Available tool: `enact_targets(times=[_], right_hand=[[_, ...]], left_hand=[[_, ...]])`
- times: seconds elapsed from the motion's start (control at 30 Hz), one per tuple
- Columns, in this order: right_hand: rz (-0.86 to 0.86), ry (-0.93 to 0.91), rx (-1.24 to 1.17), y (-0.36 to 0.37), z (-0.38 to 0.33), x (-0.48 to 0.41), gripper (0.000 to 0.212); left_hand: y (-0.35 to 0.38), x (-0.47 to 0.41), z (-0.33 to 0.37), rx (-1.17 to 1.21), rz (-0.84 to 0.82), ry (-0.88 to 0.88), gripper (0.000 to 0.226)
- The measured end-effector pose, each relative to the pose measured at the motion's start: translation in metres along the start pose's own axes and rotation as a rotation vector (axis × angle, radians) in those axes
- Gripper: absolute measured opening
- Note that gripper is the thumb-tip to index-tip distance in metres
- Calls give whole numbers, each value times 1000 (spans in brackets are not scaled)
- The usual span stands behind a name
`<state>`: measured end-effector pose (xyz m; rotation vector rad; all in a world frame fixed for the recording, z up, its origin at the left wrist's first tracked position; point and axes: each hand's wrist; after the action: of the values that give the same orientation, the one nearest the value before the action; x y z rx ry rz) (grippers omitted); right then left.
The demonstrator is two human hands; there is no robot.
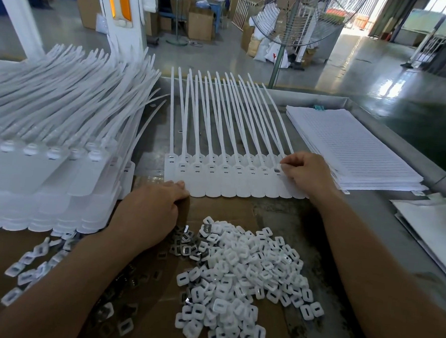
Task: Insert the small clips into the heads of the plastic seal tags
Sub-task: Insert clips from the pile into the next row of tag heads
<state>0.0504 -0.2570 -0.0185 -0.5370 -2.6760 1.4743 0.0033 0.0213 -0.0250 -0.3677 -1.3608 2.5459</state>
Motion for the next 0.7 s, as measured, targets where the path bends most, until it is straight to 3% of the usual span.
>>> enact_targets(times=[0.37,0.7], right_hand=[[-106,-14,98,6,-1,-9,14],[-19,31,-5,7,-2,-6,13]], left_hand=[[1,-1,-2,16,-9,9,48],[1,-2,0,8,-15,8,48]])
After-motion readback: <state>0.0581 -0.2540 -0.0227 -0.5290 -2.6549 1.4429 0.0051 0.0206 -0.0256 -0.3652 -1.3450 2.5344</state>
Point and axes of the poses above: each hand's wrist, its own x-axis away from the middle knuckle, its own y-axis out of the palm, z = x × y, and after that the axes turned 13 degrees about x, right-handed
